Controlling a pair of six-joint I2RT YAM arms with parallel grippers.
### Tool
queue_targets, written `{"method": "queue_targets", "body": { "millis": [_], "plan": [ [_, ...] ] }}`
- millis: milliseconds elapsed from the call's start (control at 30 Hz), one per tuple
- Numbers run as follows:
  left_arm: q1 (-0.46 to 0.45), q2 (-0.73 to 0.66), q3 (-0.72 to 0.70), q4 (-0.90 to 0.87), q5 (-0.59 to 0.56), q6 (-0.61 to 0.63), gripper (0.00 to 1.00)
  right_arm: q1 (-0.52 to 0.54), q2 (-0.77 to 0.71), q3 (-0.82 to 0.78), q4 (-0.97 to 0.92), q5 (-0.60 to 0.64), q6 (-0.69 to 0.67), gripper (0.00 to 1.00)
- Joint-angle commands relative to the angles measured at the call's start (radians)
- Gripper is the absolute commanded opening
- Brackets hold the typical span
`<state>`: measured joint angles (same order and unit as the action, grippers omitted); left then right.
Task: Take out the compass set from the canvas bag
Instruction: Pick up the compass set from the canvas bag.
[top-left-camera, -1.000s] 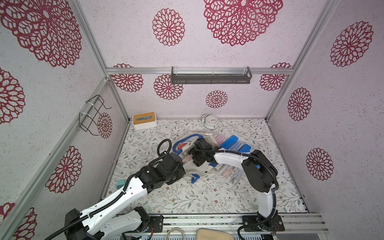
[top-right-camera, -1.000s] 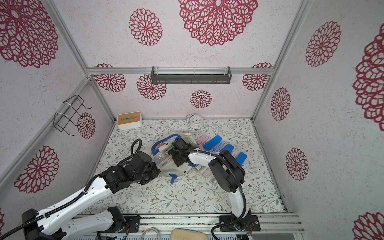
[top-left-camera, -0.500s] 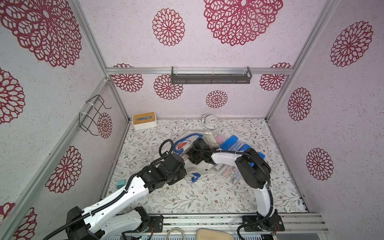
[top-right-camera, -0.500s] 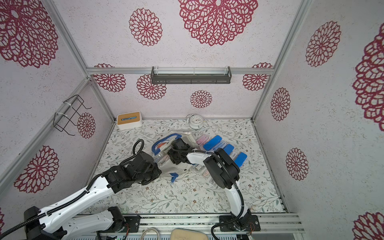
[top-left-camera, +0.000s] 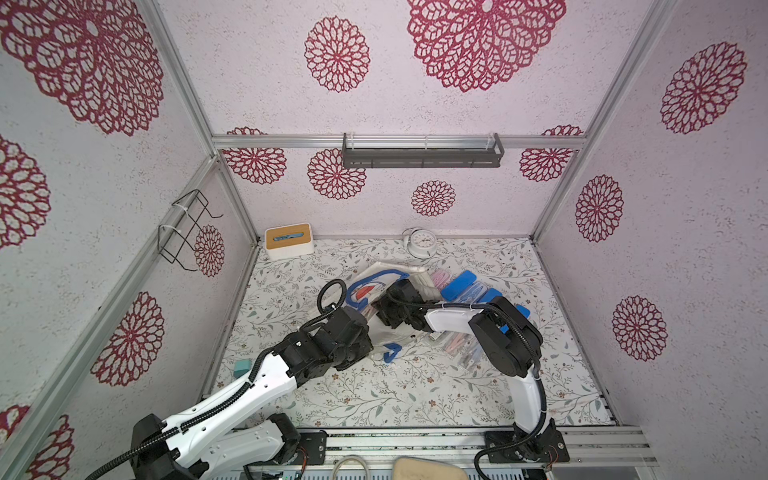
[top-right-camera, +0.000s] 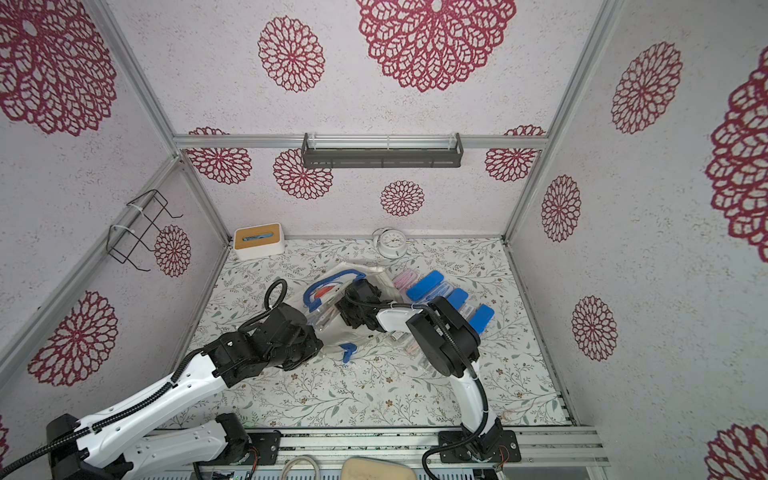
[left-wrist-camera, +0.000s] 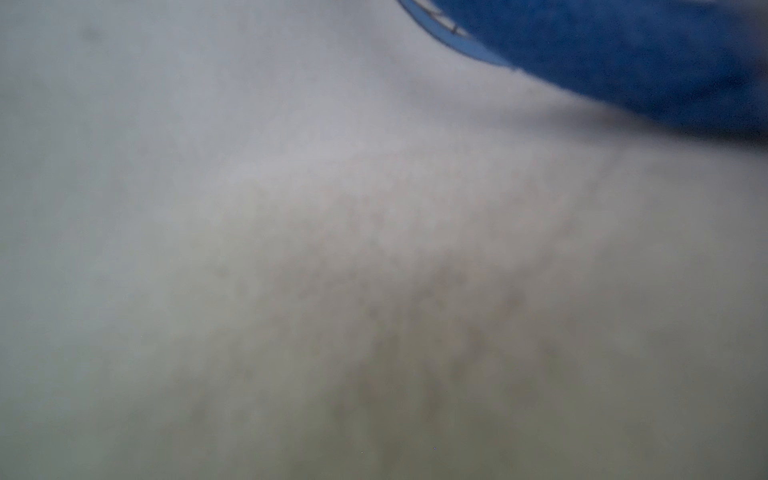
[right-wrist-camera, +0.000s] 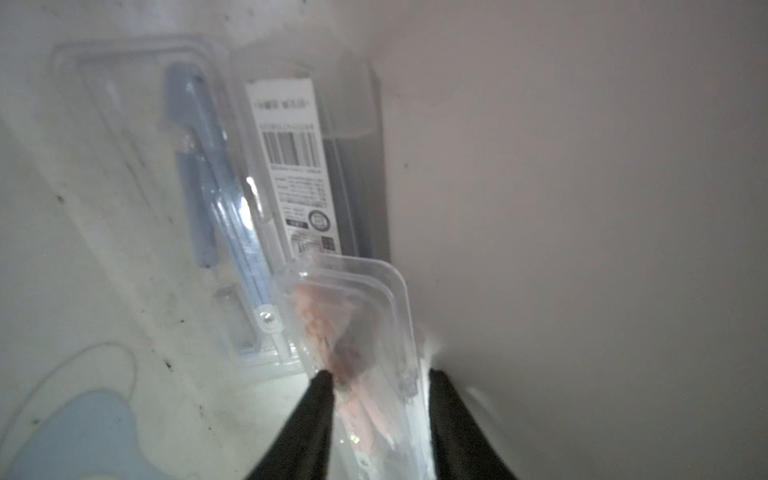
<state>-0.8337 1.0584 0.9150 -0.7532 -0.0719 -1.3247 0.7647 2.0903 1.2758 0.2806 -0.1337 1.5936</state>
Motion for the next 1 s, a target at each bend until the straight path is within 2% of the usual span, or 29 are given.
{"method": "queue_targets", "body": {
  "millis": [0,100,233,700,833,967],
  "plan": [
    [-0.013,-0.014,-0.002,0.012,0.017,-0.009,0.0,-0.017,-0.022,0.003,0.075,0.02,-0.021,0.58],
    [-0.013,-0.007,0.007,0.014,0.023,-0.001,0.0,-0.016,0.003,0.017,0.072,-0.009,-0.008,0.65],
    [-0.013,0.004,0.015,0.017,0.029,0.006,0.0,-0.012,0.042,0.033,0.027,-0.043,0.033,0.65],
    [-0.013,0.029,0.039,0.02,0.025,0.013,0.0,-0.008,0.098,0.049,-0.097,-0.083,0.066,0.47],
    [-0.013,0.026,0.042,0.019,0.019,0.012,0.0,-0.01,0.096,0.047,-0.09,-0.086,0.053,0.45],
    [-0.013,0.02,0.037,0.016,0.005,0.011,0.0,-0.011,0.068,0.035,-0.055,-0.071,0.031,0.37]
  ]
}}
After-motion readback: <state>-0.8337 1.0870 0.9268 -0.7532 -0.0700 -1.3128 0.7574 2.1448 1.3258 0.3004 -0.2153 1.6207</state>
